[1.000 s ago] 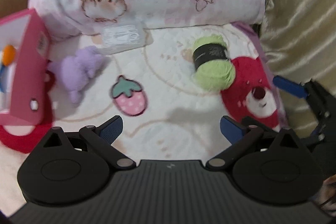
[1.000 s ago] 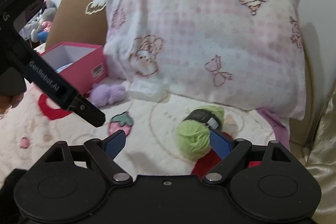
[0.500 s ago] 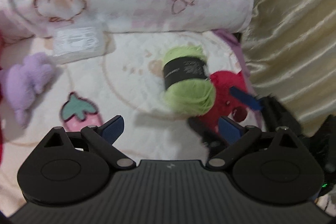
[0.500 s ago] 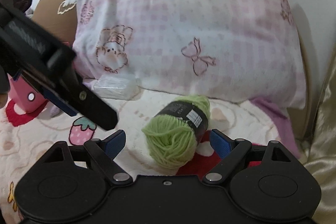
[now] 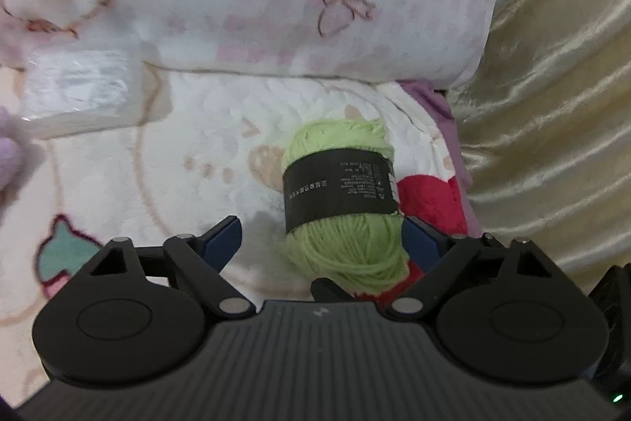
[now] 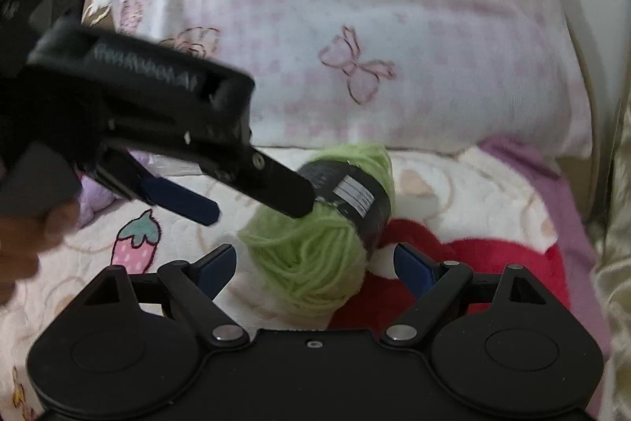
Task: Organize objects
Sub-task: 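Close the left gripper around the green yarn ball's black label band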
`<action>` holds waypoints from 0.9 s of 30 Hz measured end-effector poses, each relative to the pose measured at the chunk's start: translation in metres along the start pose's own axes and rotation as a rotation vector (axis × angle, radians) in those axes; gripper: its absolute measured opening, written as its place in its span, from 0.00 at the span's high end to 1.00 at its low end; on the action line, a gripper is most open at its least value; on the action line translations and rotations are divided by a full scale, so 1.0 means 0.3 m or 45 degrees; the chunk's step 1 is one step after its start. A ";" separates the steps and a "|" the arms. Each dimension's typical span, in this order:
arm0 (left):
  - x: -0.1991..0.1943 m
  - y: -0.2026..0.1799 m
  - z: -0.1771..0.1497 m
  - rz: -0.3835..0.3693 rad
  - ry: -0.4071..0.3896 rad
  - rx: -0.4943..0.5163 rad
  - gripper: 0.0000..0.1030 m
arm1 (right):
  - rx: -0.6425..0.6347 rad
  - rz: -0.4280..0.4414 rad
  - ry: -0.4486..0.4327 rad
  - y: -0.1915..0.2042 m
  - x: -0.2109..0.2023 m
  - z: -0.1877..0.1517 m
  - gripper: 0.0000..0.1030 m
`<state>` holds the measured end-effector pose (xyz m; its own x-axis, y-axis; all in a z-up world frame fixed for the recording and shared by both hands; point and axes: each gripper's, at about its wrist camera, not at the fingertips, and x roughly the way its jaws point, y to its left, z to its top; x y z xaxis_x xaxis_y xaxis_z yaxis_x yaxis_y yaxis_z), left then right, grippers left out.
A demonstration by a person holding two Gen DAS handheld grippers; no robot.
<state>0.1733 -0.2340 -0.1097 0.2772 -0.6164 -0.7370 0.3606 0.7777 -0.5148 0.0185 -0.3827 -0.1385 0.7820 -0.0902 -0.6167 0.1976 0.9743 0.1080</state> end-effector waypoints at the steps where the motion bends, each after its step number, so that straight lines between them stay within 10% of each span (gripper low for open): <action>1: 0.020 0.004 -0.003 0.003 0.003 -0.006 0.23 | 0.028 0.004 0.006 -0.008 0.006 -0.004 0.13; 8: 0.058 0.032 -0.043 -0.103 -0.022 -0.047 0.44 | 0.127 0.031 0.067 -0.025 0.046 -0.021 0.30; 27: 0.056 0.060 -0.069 -0.119 -0.125 -0.084 0.57 | 0.008 -0.070 0.017 0.032 0.090 -0.011 0.37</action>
<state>0.1661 -0.2278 -0.1404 0.3321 -0.6930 -0.6399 0.3308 0.7209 -0.6090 0.0396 -0.3750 -0.1566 0.7619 -0.1411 -0.6322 0.2441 0.9666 0.0784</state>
